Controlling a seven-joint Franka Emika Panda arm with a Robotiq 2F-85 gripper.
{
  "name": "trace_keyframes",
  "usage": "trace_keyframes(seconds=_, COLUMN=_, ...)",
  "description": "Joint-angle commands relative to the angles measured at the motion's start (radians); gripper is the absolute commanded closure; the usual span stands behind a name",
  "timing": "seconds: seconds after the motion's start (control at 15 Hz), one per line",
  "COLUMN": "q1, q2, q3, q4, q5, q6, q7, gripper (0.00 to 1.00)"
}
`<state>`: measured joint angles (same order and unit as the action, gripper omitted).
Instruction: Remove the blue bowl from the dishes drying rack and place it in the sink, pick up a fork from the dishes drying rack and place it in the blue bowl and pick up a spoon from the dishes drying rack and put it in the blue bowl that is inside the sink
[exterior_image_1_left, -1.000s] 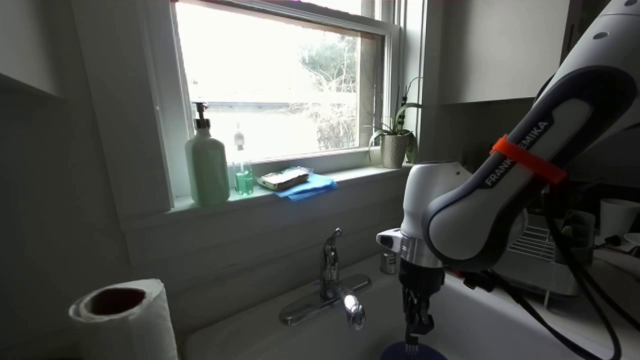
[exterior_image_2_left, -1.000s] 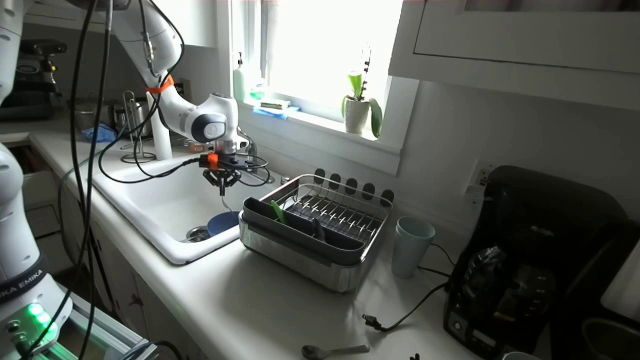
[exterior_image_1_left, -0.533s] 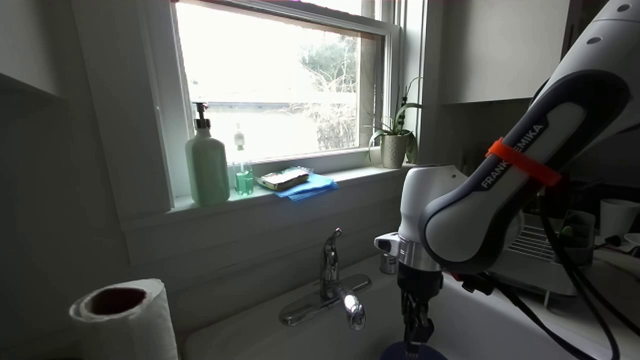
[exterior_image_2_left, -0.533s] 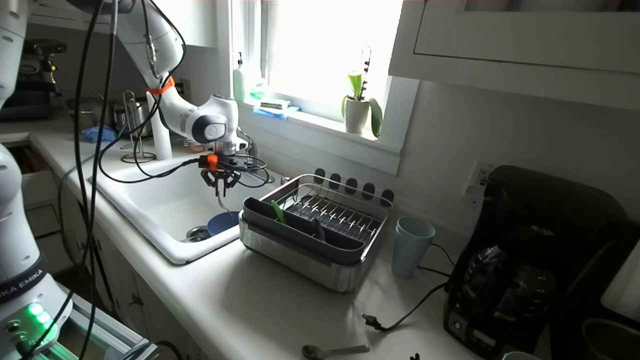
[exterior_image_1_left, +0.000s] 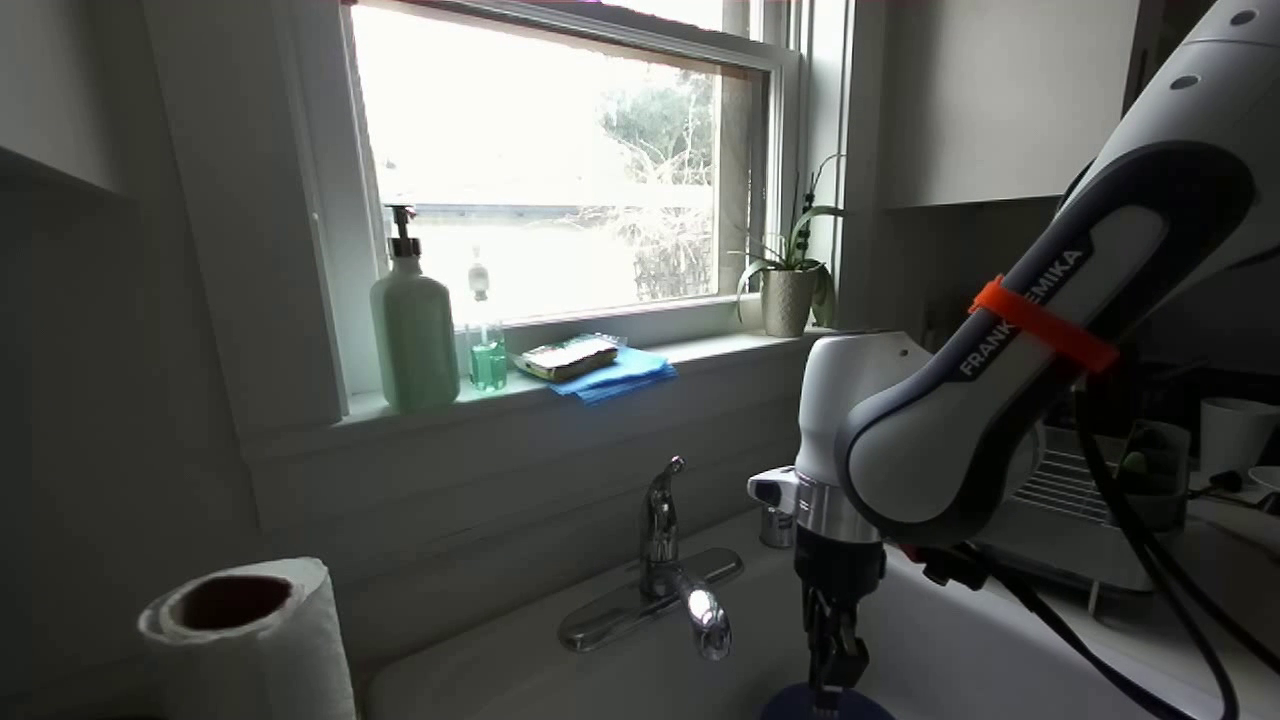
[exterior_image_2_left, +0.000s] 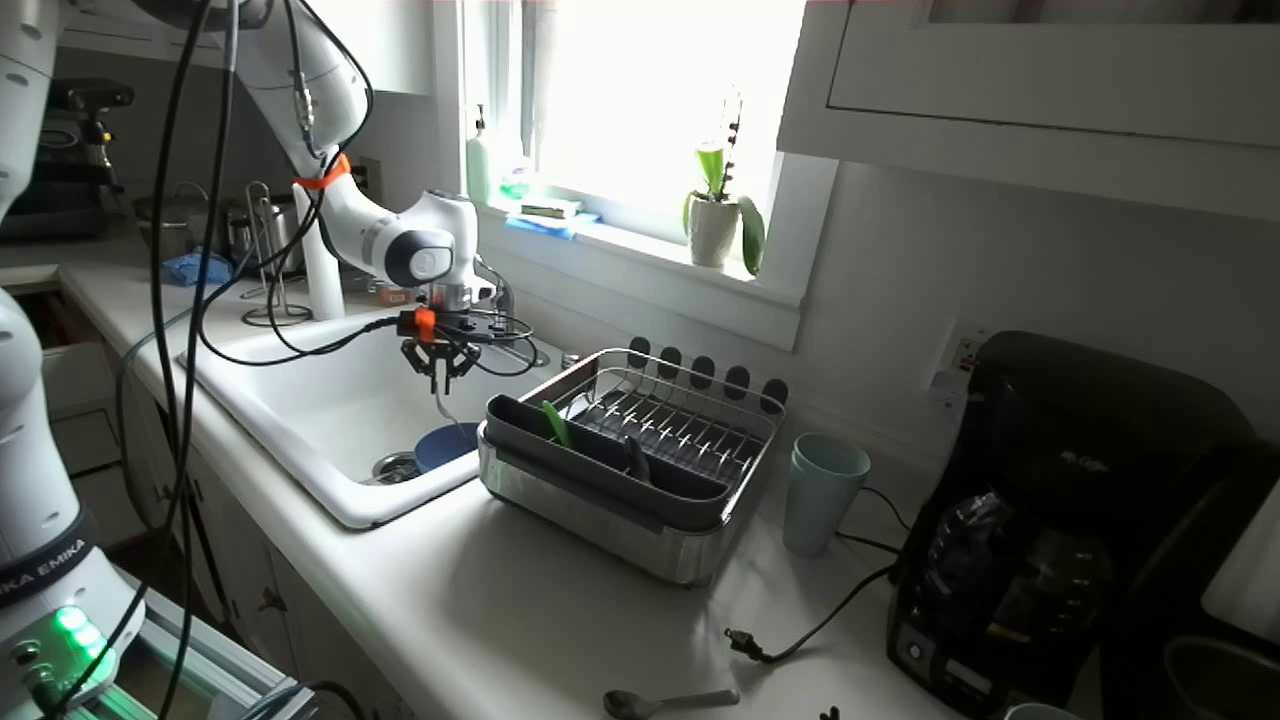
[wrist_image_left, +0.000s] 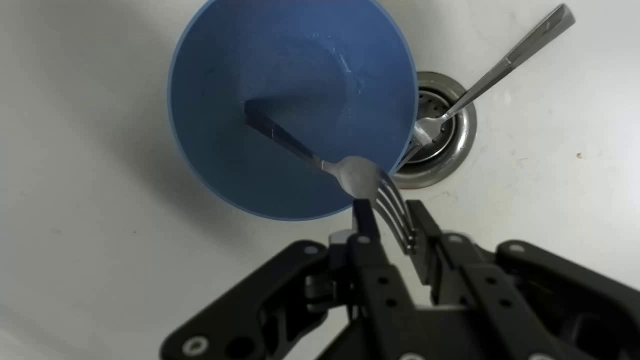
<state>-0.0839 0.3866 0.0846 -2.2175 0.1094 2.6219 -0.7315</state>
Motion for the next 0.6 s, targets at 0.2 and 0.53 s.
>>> trace_keyframes(seconds=0.2, q1=-0.026, q2=0.012, q3=0.017, q4=0.023, q5=-0.026, q6=-0.029, q7=-0.009, gripper=0.25)
trace_keyframes(seconds=0.53, q1=-0.028, q2=0.012, q3=0.017, q4=0.021, q5=-0.026, q6=-0.029, q7=-0.013, gripper=0.01)
